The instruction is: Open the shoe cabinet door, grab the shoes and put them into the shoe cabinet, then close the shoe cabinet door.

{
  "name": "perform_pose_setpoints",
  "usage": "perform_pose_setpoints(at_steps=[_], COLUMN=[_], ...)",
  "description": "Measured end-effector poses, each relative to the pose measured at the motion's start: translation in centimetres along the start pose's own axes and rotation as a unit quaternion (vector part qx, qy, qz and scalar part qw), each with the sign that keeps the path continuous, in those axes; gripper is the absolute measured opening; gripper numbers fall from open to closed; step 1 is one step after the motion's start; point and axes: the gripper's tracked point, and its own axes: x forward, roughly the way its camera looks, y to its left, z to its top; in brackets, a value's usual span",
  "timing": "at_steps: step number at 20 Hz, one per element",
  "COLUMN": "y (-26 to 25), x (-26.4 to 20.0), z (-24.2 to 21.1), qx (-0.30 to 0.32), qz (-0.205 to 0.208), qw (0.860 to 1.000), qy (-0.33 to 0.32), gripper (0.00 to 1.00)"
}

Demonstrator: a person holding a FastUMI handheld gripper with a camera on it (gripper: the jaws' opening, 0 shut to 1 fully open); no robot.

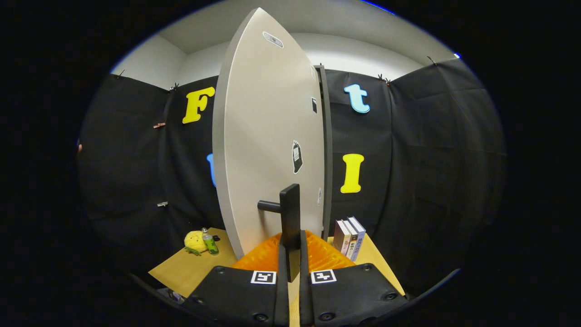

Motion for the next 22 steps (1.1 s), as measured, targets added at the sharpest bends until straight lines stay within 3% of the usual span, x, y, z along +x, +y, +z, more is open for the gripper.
perform_pose_setpoints(at_steps=[7,10,13,17,20,22], y=[-6.7,-10.1,-9.9,-11.1,-9.4,-8.2], x=[-1.3,-3.0,-4.7,-6.9,-9.3,-10.6], z=[0.7,1.0,1.3,1.5,2.6,3.2], qx=[0.012,0.026,0.062,0.027,0.042,0.029], qz=[-0.059,-0.089,-0.07,-0.108,-0.107,-0.106], qw=[0.998,0.995,0.995,0.993,0.992,0.992], qy=[-0.014,-0.02,-0.03,-0.039,-0.05,-0.057], gripper=[0.12,0.07,0.09,0.12,0.25,0.48])
